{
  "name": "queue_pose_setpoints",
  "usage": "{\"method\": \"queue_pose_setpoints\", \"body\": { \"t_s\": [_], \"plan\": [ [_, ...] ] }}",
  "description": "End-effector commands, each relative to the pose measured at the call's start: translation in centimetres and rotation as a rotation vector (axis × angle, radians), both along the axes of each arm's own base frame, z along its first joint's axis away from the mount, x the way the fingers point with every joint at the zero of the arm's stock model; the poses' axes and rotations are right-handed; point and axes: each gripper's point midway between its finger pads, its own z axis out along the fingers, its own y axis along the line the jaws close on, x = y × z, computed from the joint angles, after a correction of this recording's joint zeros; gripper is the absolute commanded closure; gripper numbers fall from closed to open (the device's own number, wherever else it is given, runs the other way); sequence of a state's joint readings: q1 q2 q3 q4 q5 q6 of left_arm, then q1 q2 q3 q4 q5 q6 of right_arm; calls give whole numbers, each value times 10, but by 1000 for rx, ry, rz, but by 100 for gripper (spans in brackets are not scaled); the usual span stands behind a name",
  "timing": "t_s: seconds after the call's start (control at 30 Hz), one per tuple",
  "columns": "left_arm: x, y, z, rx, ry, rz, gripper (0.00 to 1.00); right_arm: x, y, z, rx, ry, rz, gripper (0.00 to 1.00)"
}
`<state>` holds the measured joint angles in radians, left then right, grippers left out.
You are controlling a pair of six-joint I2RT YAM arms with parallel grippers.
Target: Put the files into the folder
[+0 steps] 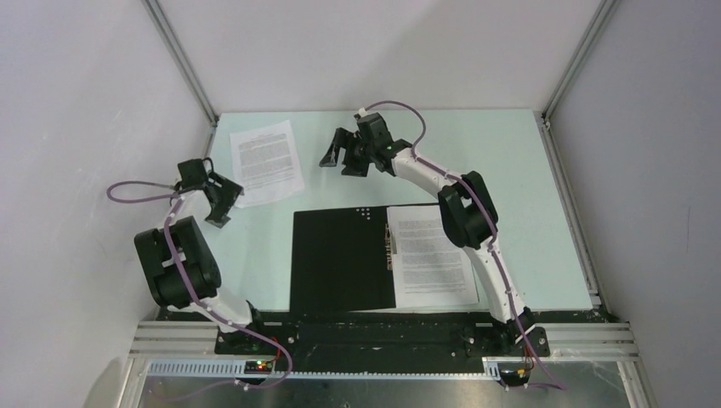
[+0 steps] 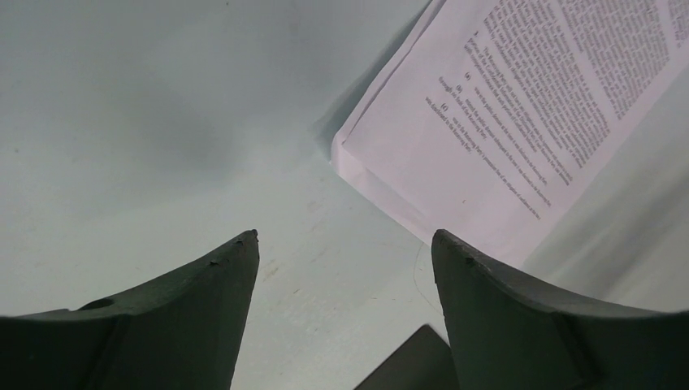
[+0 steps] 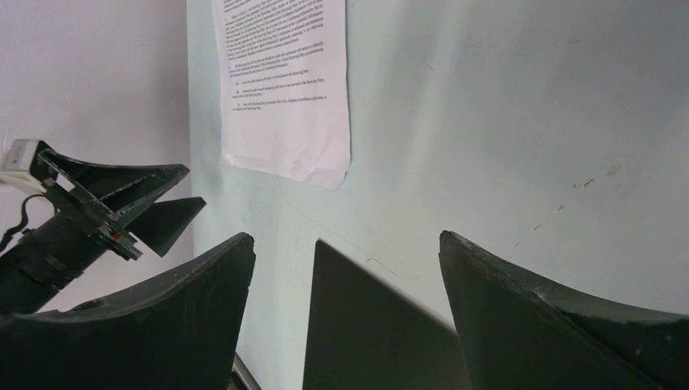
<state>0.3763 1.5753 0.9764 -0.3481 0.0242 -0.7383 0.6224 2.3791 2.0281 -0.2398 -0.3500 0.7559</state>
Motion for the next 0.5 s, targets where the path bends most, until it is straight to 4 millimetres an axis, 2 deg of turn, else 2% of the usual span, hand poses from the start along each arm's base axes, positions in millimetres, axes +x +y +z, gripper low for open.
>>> {"method": "queue_pose_setpoints", "body": {
  "t_s": [0.0, 0.13, 0.47],
  "plan": [
    [5, 5, -9, -7, -17, 34, 17, 10, 13, 7, 77, -7, 1, 12],
    [8, 7, -18, -14, 1, 45, 19, 13, 19, 4, 116, 8, -8, 12],
    [38, 29, -19, 3, -14, 103, 30, 14, 19, -11, 156, 32, -3, 12]
  ]
}}
